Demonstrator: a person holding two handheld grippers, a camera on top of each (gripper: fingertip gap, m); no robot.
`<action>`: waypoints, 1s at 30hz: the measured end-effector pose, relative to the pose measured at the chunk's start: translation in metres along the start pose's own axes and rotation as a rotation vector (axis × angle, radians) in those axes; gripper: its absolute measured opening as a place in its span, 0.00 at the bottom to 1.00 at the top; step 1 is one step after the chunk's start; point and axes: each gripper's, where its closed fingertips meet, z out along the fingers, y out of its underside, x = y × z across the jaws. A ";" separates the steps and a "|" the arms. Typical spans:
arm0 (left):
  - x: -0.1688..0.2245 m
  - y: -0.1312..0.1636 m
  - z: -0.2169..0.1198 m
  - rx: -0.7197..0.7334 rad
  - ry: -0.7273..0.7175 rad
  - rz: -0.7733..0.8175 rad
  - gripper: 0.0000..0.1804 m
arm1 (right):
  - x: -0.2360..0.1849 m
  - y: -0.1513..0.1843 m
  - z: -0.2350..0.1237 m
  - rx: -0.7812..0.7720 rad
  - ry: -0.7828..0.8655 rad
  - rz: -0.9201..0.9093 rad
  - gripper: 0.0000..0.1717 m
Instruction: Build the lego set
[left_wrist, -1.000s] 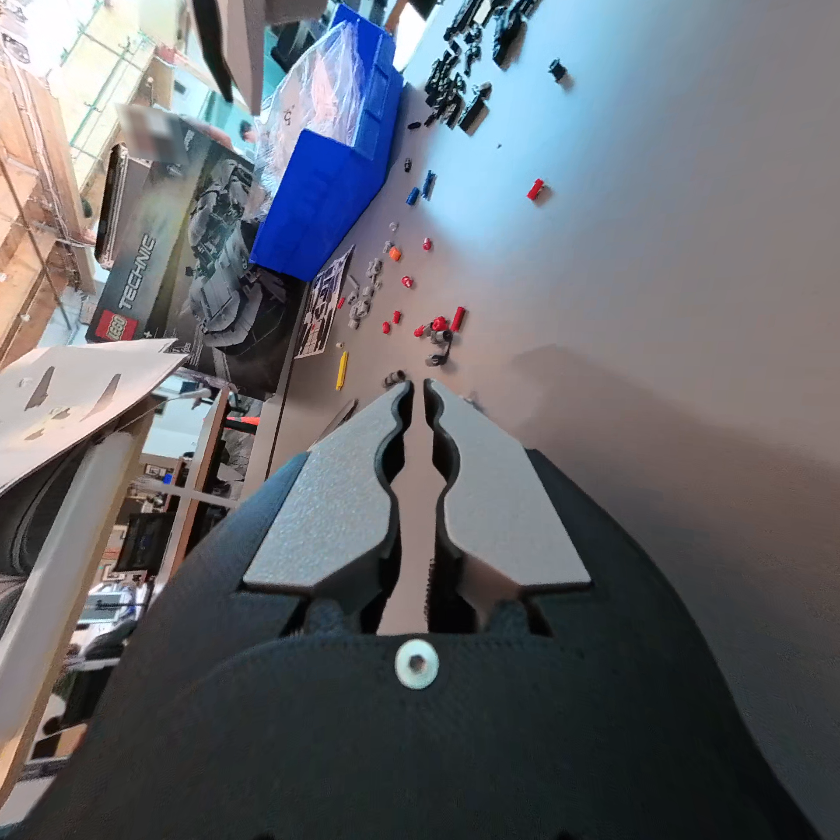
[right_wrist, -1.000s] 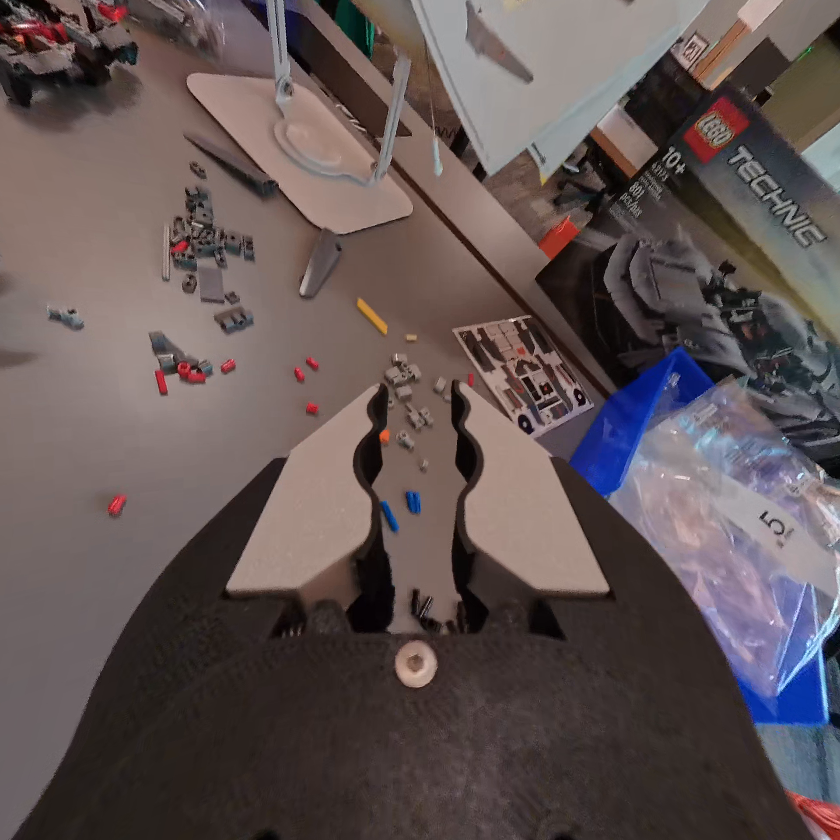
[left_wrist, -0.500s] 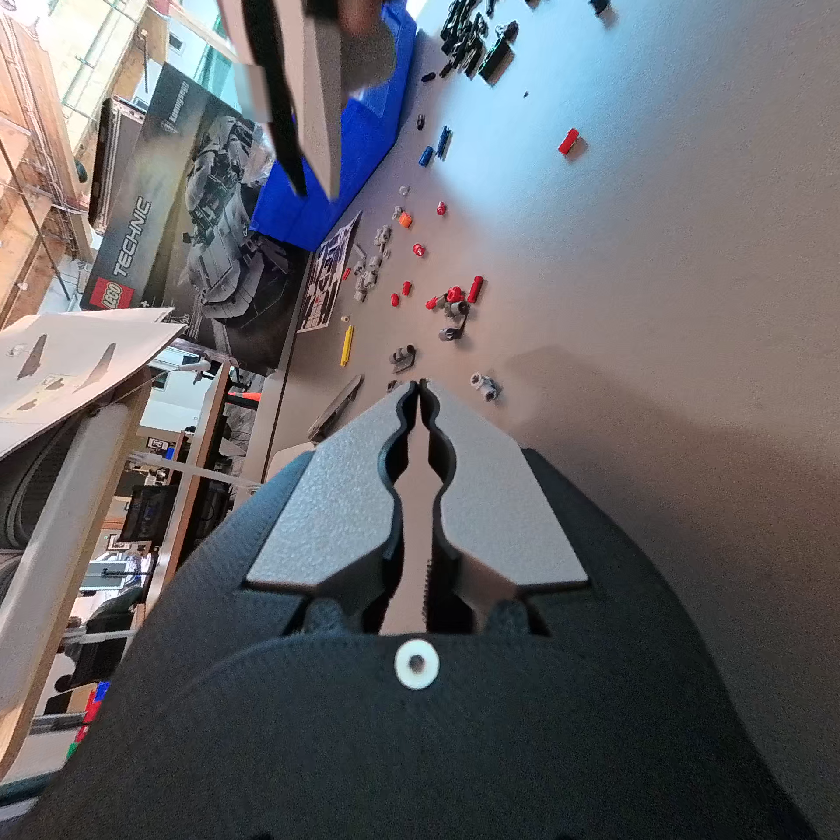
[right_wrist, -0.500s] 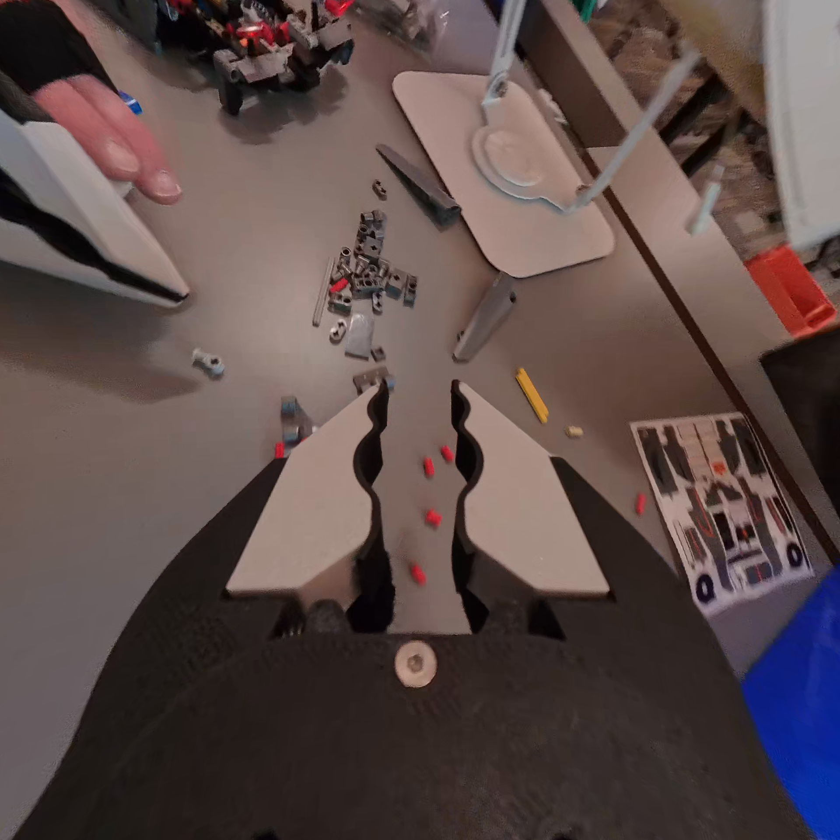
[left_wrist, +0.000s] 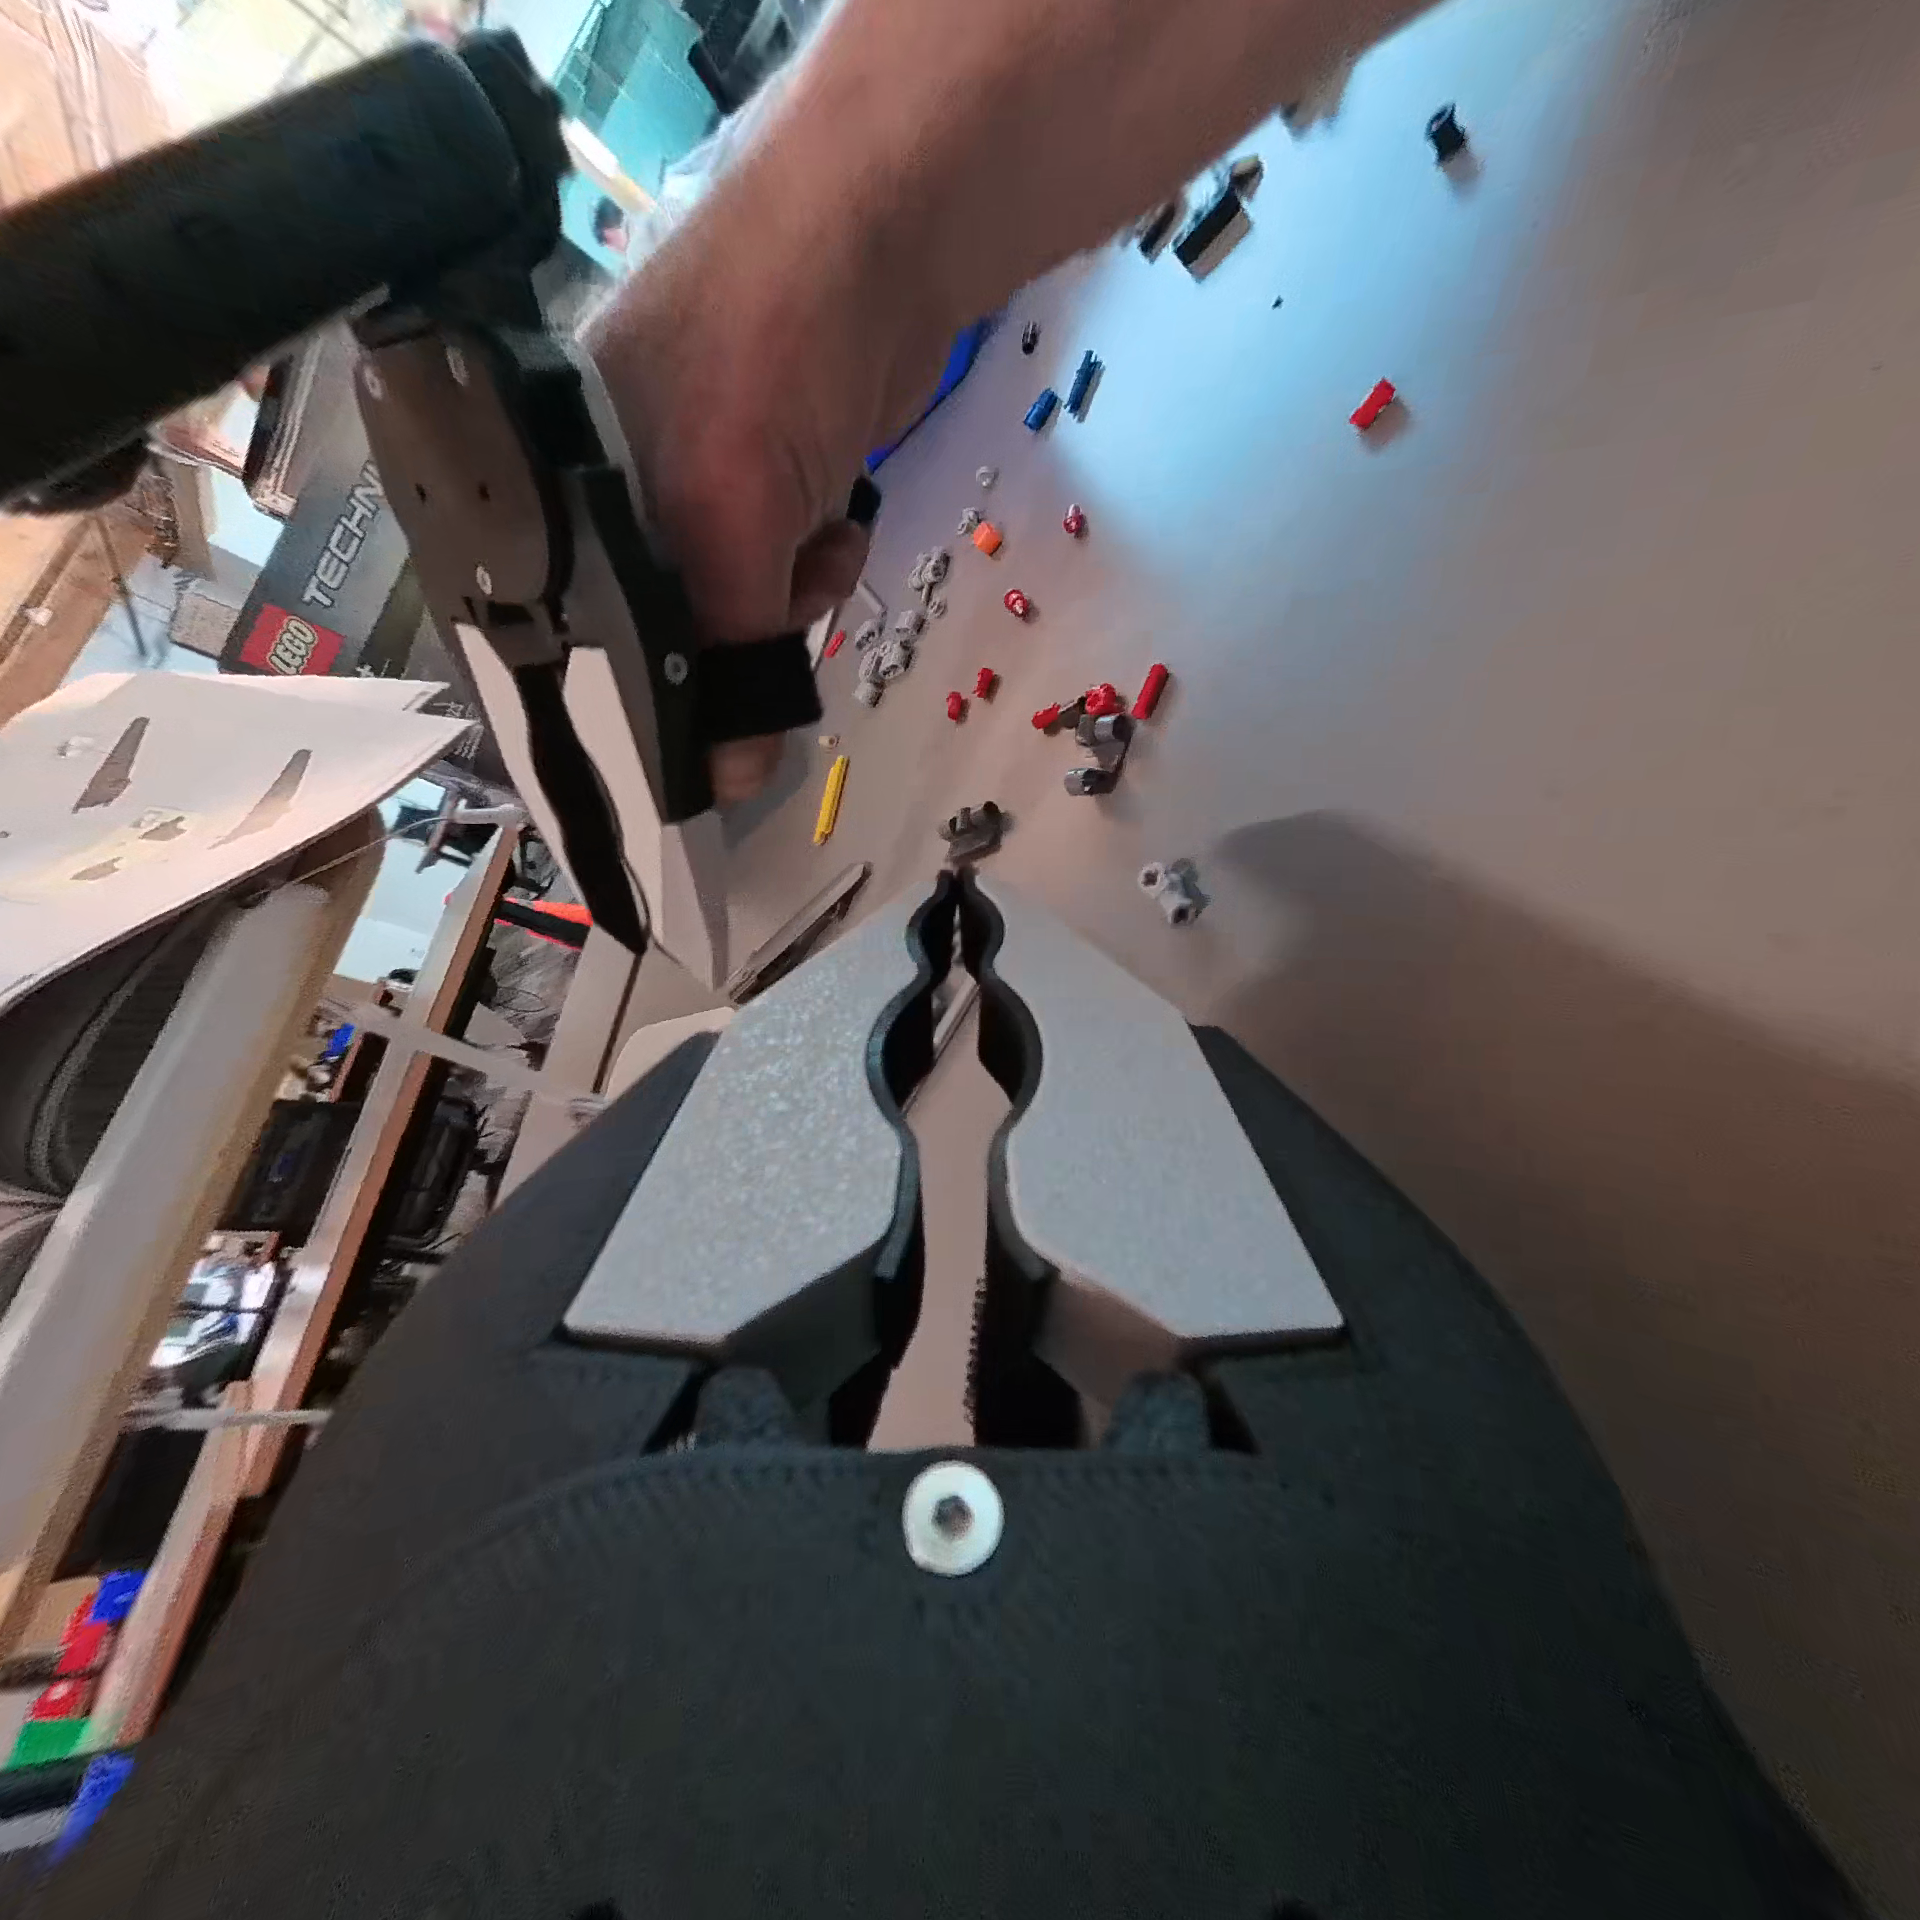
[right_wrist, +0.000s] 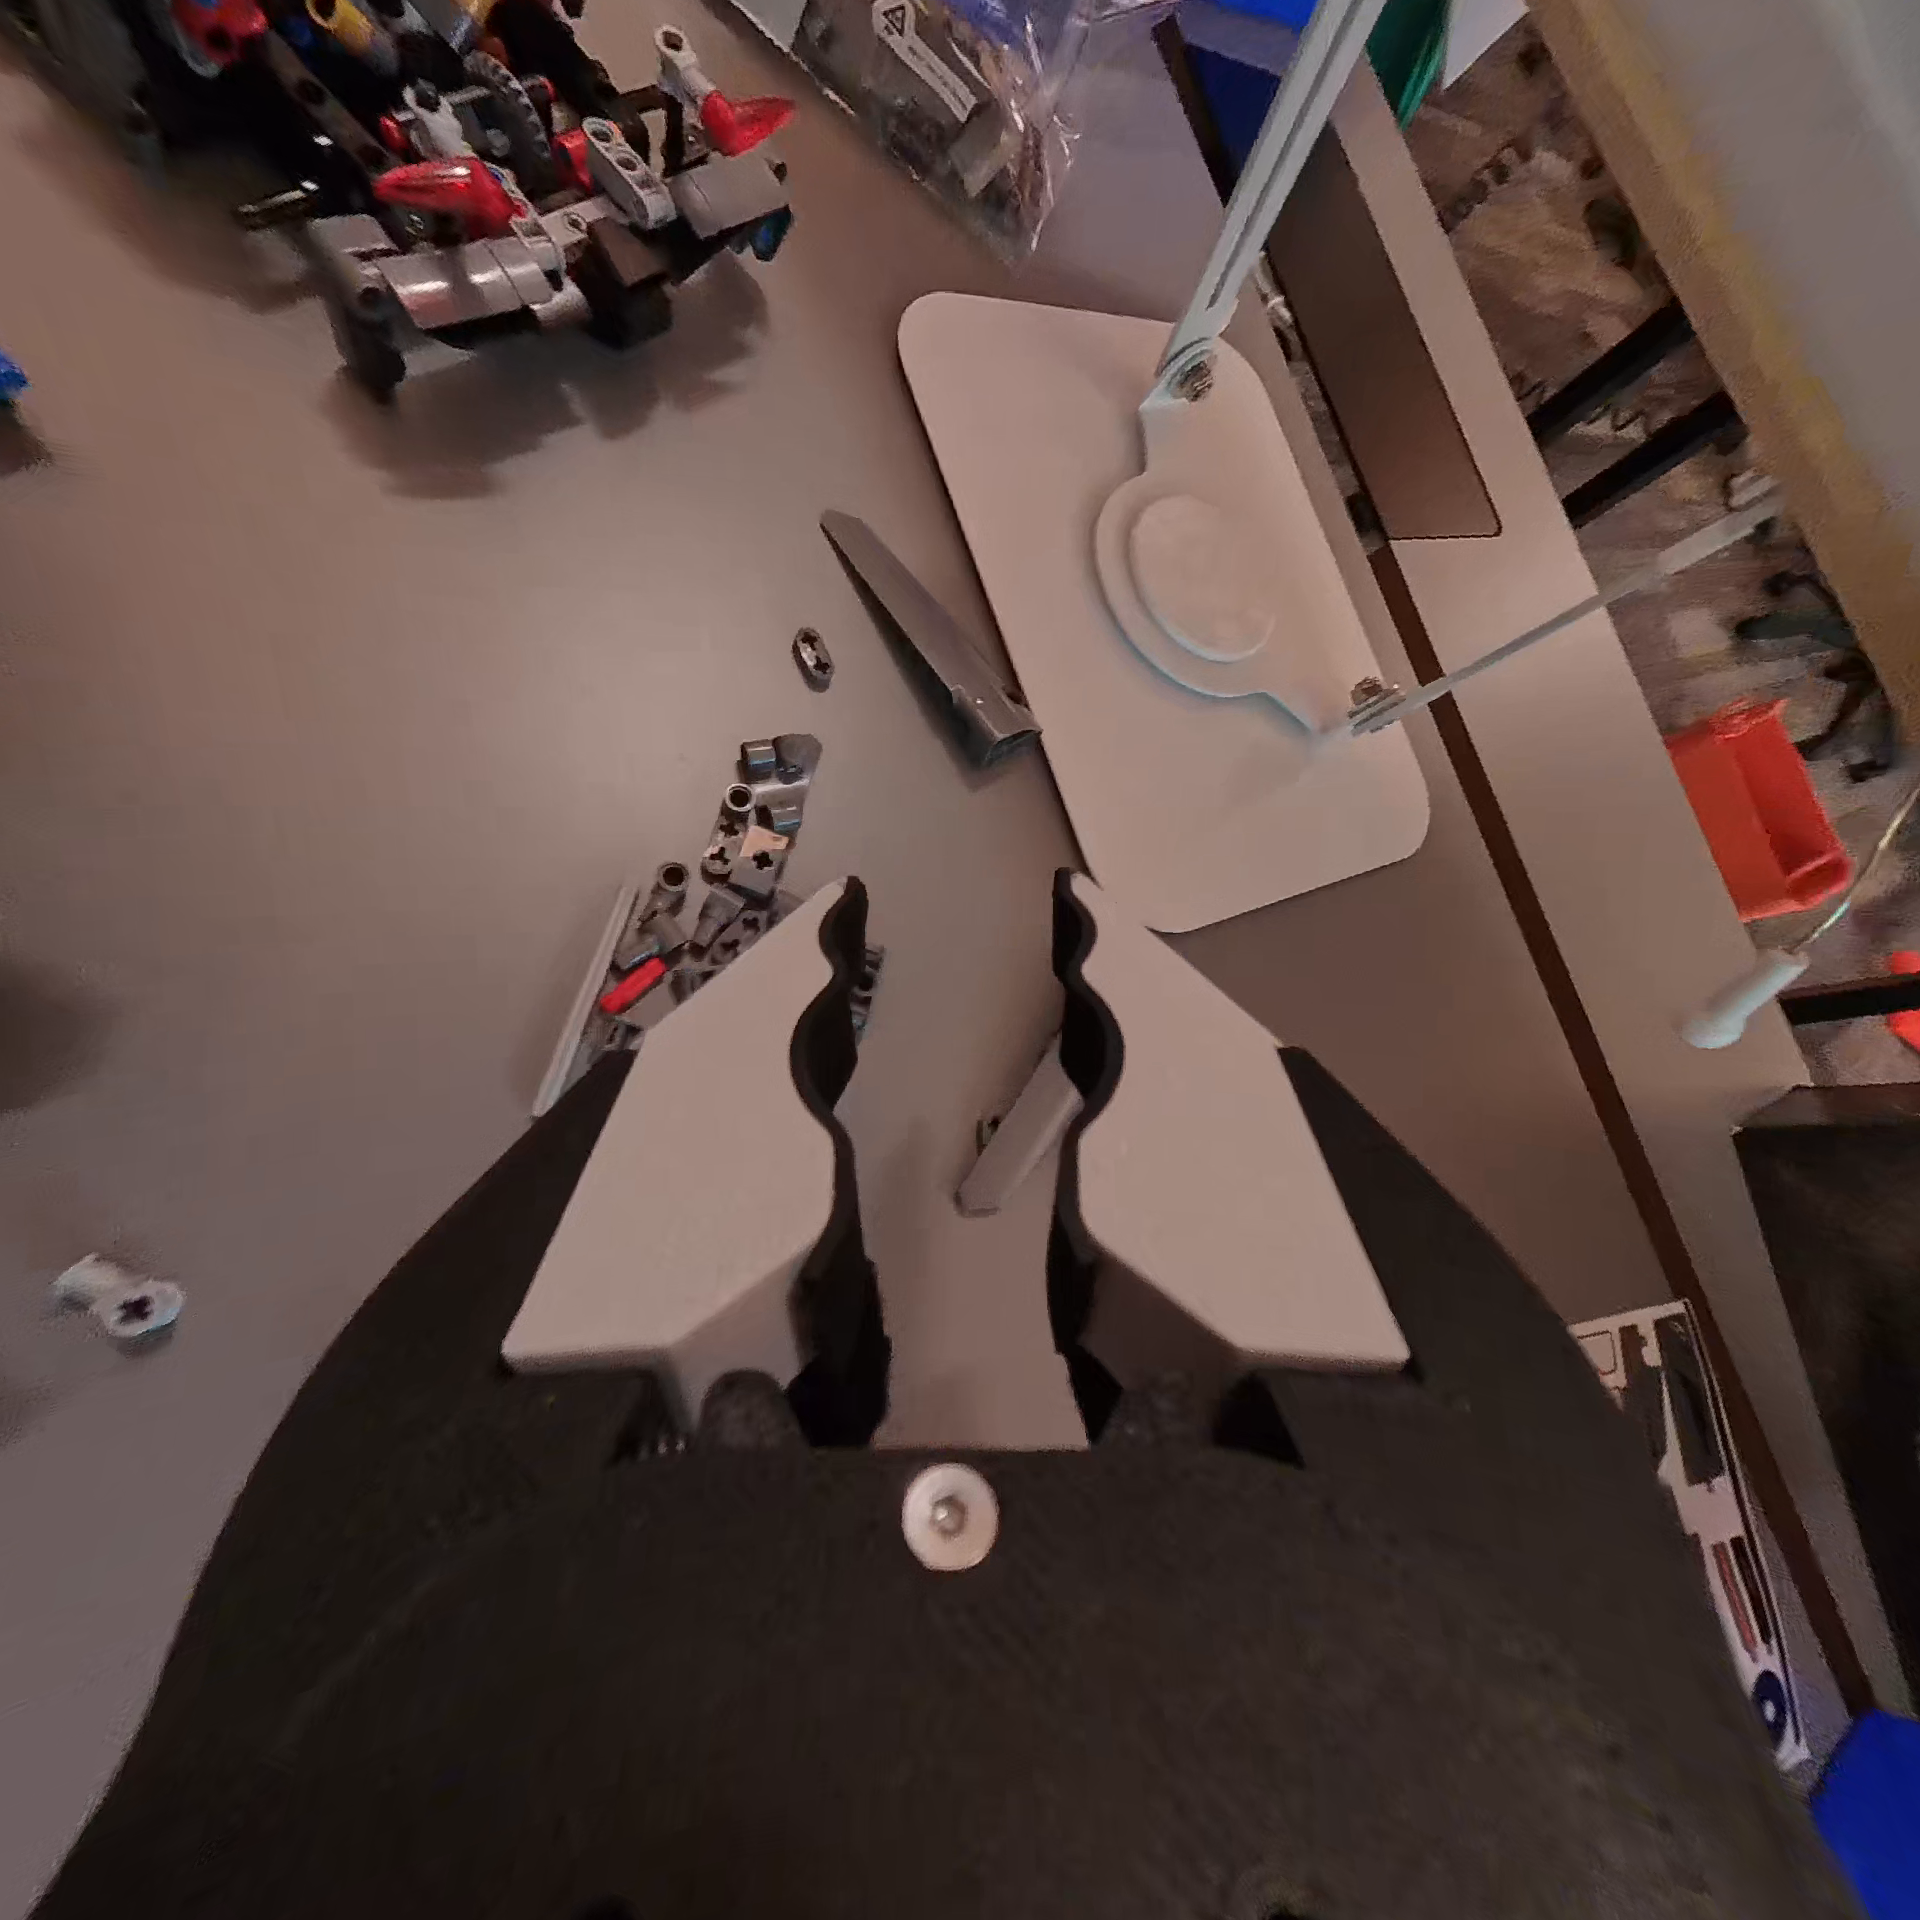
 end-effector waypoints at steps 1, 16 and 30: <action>0.001 -0.002 -0.001 0.012 0.010 -0.017 0.00 | 0.001 0.001 0.002 0.004 0.013 -0.004 0.19; -0.001 0.002 -0.002 0.008 0.019 -0.041 0.00 | -0.010 0.026 0.012 -0.008 -0.055 0.066 0.17; 0.004 -0.003 -0.004 0.019 0.030 -0.013 0.00 | -0.025 0.046 0.013 -0.100 -0.208 0.142 0.13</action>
